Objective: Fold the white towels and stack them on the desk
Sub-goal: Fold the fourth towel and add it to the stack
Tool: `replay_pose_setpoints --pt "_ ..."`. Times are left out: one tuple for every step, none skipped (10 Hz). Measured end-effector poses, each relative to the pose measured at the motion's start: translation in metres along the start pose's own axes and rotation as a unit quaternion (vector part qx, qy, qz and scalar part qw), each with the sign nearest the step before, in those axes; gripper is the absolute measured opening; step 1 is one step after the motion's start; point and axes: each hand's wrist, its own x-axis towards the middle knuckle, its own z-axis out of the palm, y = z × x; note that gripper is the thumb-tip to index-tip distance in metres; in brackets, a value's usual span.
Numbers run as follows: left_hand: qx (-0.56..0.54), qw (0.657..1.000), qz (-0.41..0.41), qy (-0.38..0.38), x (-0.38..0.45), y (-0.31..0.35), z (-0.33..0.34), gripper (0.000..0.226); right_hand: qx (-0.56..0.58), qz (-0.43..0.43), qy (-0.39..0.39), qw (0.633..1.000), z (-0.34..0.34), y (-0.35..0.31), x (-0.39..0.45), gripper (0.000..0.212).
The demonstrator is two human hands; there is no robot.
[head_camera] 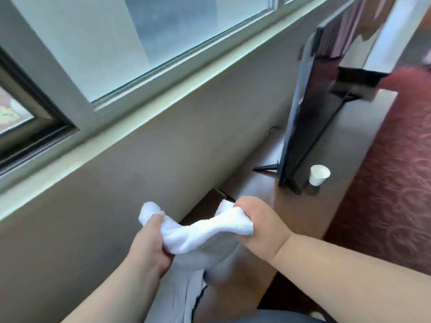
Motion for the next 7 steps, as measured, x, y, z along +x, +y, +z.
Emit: replay_pose_setpoints --pt "-0.058 0.993 0.001 -0.105 -0.041 -0.011 0.073 0.033 0.055 0.083 0.110 0.989 -0.076 0.026 -0.032 0.022" --pt "-0.064 0.985 0.006 -0.159 -0.086 -0.031 0.148 0.025 0.141 0.135 0.231 0.953 -0.162 0.053 -0.068 0.025" --pt "-0.007 0.976 0.023 -0.216 -0.132 -0.080 0.220 0.016 0.129 0.164 0.310 0.928 -0.252 0.087 -0.111 0.037" --pt "0.079 0.963 0.054 -0.252 -0.165 -0.140 0.291 0.025 0.100 0.198 0.333 0.916 -0.350 0.122 -0.149 0.020" --pt "0.133 0.948 0.094 -0.275 -0.200 -0.187 0.373 0.029 0.050 0.214 0.361 0.906 -0.451 0.155 -0.179 0.022" --pt "0.207 0.914 0.217 -0.275 -0.237 -0.223 0.455 0.042 0.040 0.228 0.402 0.886 -0.535 0.186 -0.204 0.030" --pt "0.320 0.853 0.321 -0.257 -0.270 -0.246 0.525 0.051 0.048 0.263 0.453 0.850 -0.602 0.213 -0.220 0.042"
